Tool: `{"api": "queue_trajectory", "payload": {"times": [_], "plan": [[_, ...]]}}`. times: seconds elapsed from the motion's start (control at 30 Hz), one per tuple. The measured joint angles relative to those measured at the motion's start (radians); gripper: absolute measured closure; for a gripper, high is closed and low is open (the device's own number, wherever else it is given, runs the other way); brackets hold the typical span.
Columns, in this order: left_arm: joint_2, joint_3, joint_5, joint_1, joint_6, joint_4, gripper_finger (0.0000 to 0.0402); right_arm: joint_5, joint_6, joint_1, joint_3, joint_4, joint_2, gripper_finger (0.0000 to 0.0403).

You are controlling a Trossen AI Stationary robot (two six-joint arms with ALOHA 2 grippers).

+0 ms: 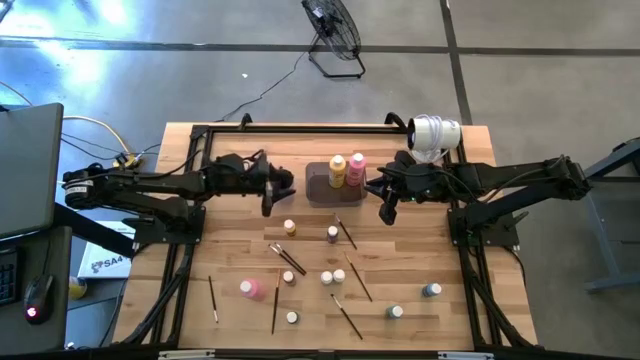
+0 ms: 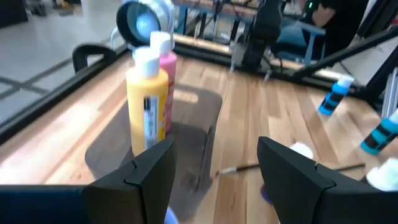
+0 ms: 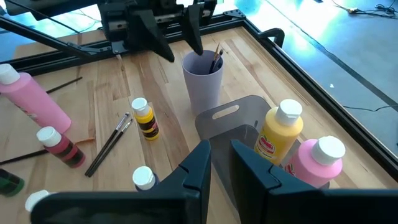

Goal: Pick & Place Paint Supplies
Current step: Put the big pink paint bottle into the gray bin

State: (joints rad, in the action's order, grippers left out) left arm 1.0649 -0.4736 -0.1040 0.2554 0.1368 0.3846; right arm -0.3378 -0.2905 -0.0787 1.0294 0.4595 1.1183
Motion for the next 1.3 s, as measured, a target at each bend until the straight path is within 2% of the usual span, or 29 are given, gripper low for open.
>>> {"api": "queue_trajectory", "payload": {"times": [0.37,1.3], "plan": [[0.0,0.0,0.0,0.0,0.0,-0.106,0.0181,0.0,-0.001,0.0,0.0,0.0,0.0,0.0355],[0.0,0.0,0.0,0.0,0.0,-0.104,0.0181,0.0,-0.001,0.0,0.0,0.0,0.0,0.0355]]}}
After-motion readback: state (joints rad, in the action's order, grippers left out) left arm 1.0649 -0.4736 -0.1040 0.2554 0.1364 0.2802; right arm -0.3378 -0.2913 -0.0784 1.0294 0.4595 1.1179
